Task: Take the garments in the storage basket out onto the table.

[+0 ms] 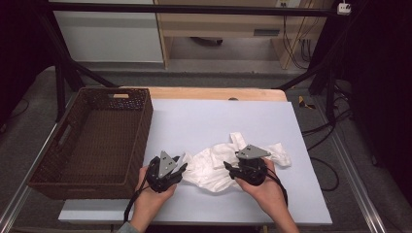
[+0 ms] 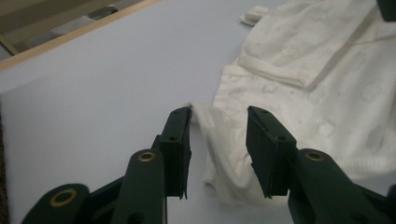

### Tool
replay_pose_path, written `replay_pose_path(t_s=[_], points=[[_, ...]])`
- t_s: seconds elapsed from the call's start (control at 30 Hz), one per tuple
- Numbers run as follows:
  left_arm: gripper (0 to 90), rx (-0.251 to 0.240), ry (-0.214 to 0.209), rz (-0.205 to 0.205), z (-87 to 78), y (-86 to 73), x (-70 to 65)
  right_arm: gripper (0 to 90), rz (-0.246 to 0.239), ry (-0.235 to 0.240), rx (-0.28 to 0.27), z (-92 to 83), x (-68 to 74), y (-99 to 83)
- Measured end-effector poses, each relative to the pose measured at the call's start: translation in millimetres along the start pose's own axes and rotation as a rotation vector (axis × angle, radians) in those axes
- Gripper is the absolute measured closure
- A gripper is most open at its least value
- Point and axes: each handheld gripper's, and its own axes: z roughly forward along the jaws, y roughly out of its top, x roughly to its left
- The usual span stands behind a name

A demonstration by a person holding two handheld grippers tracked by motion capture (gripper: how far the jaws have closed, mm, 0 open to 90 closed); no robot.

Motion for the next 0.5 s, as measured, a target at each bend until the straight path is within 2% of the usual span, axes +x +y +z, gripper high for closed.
replay_pose_path(t_s=[0.23, 0.4, 0.5], points=[[57.7, 0.03, -0.008, 0.013, 10.9, -2.5, -1.3, 46.5, -0.047, 0.043, 0.042, 32.1, 18.2, 15.7], [57.7, 0.062, -0.026, 0.011, 16.5, -6.4, -1.9, 47.9, -0.065, 0.042, 0.109, 54.6, 24.0, 14.2], [59.4, 0.083, -0.032, 0.002, 19.3, -8.9, -2.4, 48.0, -0.074, 0.037, 0.137, 60.7, 24.9, 10.4]])
